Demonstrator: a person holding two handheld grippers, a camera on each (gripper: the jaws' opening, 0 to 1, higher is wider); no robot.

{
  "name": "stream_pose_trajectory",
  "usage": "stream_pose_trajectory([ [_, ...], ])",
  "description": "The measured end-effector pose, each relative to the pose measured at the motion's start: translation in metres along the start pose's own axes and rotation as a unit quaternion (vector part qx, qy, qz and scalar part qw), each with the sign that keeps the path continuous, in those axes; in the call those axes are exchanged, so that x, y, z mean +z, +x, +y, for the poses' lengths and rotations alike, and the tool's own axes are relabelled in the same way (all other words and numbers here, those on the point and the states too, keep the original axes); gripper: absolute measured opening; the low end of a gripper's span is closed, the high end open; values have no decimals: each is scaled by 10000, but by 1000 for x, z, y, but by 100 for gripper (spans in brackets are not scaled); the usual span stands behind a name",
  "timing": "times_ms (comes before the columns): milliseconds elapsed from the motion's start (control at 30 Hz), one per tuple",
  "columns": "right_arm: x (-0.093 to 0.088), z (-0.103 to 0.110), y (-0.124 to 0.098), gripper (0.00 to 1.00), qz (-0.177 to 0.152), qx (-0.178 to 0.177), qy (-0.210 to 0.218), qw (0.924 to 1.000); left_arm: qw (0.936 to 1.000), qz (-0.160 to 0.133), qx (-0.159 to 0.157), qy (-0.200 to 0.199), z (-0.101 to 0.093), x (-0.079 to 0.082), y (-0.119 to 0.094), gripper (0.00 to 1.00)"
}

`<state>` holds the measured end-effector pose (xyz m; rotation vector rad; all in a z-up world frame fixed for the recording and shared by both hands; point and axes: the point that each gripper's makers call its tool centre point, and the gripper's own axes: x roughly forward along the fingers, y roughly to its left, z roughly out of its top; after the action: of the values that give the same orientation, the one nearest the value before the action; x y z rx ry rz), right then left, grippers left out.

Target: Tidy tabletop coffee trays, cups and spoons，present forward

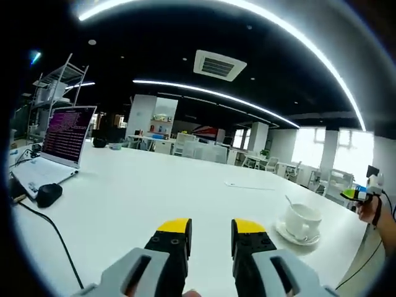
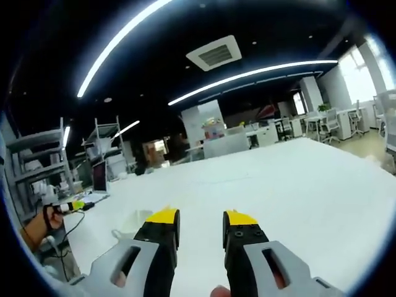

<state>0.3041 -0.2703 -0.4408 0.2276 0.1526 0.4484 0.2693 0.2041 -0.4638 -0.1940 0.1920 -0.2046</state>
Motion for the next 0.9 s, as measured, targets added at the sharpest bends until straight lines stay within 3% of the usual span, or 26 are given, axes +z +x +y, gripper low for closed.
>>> stream_pose_trajectory([
  [167,-17,13,13,28,398,269,77,9988,9982,196,-333,-457,-10,-5,10,27],
  [267,-21,19,19,28,475,412,106,9980,9962,272,-477,-673,-14,-7,17,27],
  [367,-26,26,24,29,554,569,216,9966,9952,357,-580,-706,-17,-10,24,27],
  [700,-35,49,41,29,822,787,14,9935,9885,571,-955,-1024,-43,-14,36,27],
  [900,-45,63,46,29,994,1094,447,9880,9854,798,-1142,-976,-62,-25,44,26],
])
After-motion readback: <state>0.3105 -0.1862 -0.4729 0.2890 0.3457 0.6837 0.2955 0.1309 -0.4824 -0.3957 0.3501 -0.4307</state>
